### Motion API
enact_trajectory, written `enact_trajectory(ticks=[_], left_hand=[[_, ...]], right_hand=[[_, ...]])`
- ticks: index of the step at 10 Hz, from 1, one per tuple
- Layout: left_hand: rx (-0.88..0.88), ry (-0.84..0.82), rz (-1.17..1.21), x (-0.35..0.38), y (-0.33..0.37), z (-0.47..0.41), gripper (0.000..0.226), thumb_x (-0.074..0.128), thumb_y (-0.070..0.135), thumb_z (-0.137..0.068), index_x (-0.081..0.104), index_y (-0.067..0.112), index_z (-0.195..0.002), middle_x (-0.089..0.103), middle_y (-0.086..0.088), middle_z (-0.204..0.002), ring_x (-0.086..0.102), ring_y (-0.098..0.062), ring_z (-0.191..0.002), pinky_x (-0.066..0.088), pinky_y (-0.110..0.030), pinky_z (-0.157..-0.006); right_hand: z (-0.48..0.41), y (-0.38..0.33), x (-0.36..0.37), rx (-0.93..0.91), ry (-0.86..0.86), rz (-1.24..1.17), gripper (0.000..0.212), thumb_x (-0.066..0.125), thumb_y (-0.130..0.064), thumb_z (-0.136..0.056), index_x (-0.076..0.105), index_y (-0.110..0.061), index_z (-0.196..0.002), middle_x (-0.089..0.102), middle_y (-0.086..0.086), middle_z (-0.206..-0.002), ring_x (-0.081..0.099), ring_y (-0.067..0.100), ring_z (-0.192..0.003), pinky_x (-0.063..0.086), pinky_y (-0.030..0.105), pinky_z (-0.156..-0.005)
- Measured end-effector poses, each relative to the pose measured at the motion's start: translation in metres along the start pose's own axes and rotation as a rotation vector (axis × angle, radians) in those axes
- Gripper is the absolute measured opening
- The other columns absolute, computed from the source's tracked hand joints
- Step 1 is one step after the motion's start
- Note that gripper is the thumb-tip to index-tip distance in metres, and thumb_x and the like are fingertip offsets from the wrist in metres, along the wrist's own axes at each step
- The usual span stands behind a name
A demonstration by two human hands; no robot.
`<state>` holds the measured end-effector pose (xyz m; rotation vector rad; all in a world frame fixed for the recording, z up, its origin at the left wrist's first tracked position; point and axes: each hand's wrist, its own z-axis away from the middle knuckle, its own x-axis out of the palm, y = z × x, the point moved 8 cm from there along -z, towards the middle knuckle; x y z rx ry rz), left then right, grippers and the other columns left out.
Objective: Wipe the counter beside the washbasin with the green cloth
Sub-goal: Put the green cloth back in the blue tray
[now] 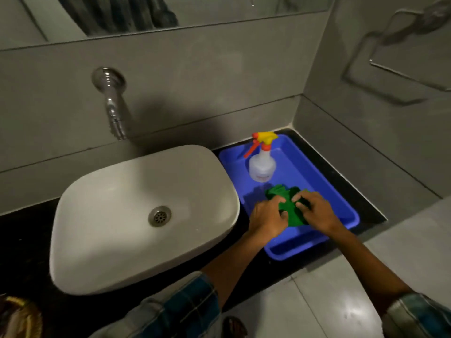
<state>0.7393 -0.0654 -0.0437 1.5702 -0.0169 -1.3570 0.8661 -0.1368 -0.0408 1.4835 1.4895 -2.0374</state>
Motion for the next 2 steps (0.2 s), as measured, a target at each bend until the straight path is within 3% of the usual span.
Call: enact_trajectory(ticks=[1,2], left_hand=[[0.007,-0.213,-0.338,0.040,0.004,0.000,0.045,0.056,0.028,-0.087,0.052,0.025,-0.132,0.054,-0.019,-0.137,0.024,-0.042,-0.140,0.016,-0.060,-0.115],[0.097,-0.222,-0.493,0.042,-0.008,0.004,0.050,0.056,0.030,-0.088,0.046,0.027,-0.137,0.041,-0.018,-0.148,0.007,-0.040,-0.147,0.006,-0.065,-0.115]], right_hand=[[0.007,0.046,0.024,0.144,-0.216,0.274,0.025,0.056,-0.017,-0.091,0.069,-0.022,-0.112,0.057,0.013,-0.129,0.050,0.034,-0.122,0.035,0.038,-0.100],[0.011,0.059,0.035,0.182,-0.259,0.528,0.029,0.050,-0.036,-0.092,0.067,-0.037,-0.114,0.042,0.008,-0.145,0.036,0.026,-0.133,0.027,0.044,-0.105]])
